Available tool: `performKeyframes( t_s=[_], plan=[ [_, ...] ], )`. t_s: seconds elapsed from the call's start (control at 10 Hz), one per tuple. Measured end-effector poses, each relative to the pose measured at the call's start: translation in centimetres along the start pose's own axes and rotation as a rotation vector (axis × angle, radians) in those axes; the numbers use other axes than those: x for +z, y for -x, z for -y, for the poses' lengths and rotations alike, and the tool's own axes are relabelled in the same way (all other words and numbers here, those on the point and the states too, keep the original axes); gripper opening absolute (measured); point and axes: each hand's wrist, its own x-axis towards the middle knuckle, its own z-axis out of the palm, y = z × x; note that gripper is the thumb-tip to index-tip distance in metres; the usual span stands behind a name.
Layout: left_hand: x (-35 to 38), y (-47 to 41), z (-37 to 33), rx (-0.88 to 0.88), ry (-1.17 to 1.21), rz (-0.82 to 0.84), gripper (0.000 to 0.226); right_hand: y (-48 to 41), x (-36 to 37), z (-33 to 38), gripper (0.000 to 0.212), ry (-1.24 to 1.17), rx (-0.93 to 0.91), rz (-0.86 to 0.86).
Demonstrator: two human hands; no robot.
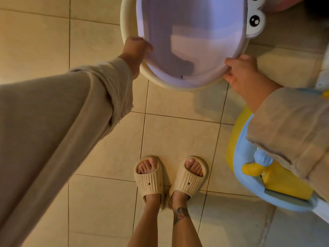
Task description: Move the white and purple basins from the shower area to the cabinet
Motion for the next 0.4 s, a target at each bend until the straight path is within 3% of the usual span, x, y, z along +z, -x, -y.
performKeyframes(
  t_s=[0.1, 0.2, 0.4],
  plan=[
    [-0.6, 0.3, -0.5, 0.019, 0.016, -0.006, 0.02, -0.2, 0.3, 1.0, 0.029, 0.467, -0.011, -0.019],
    [-1.2, 1.5, -0.8, 0.064, -0.079, 0.021, 0.012, 0.6, 0.1, 2.0, 0.044, 0.66, -0.073, -0.095],
    [-2.2, 6.3, 2.8, 0.043, -0.483, 0.216, 0.025, 9.9, -4.4, 0.0, 0.023, 0.304, 0.012, 0.138]
  ],
)
